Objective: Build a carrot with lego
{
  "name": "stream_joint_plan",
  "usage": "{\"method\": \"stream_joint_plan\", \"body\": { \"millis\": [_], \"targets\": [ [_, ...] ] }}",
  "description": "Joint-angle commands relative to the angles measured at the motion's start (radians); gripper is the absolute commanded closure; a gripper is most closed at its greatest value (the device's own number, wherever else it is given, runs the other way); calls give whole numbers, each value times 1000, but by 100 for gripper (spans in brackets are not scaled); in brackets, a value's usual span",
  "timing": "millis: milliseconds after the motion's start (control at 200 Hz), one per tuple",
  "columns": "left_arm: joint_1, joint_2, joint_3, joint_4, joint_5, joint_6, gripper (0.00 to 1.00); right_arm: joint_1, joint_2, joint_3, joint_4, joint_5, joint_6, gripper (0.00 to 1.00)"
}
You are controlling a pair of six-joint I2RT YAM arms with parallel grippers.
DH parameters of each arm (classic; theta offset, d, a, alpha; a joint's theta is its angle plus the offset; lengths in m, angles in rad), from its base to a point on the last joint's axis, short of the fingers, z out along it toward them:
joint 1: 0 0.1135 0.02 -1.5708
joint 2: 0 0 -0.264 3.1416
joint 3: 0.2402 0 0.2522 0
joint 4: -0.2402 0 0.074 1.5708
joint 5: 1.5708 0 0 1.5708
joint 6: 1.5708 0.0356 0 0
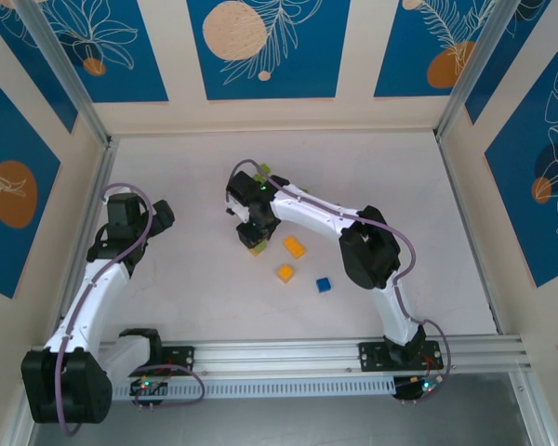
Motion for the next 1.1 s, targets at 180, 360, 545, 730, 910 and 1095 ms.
{"method": "stream_joint_plan", "body": {
  "millis": [180,360,545,730,910,1095],
  "targets": [
    [13,-13,16,6,3,-10,1,-10,10,17,-52,-55,-51,65],
    [13,-5,18,8,3,-9,0,-13,-5,-6,-30,-60,-35,58],
    [13,-7,18,7,1,-8,1,-14,-32,-1,-32,-63,-31,51],
    [13,-13,18,5,-2,-6,1,-18,-72,8,-33,-79,-20,34],
    [13,-9,15,10,1,-7,1,-42,-103,75,-55,-67,-7,28],
    [15,33,31,63,32,-3,1,-104,-43,237,-127,5,48,27]
  ]
}}
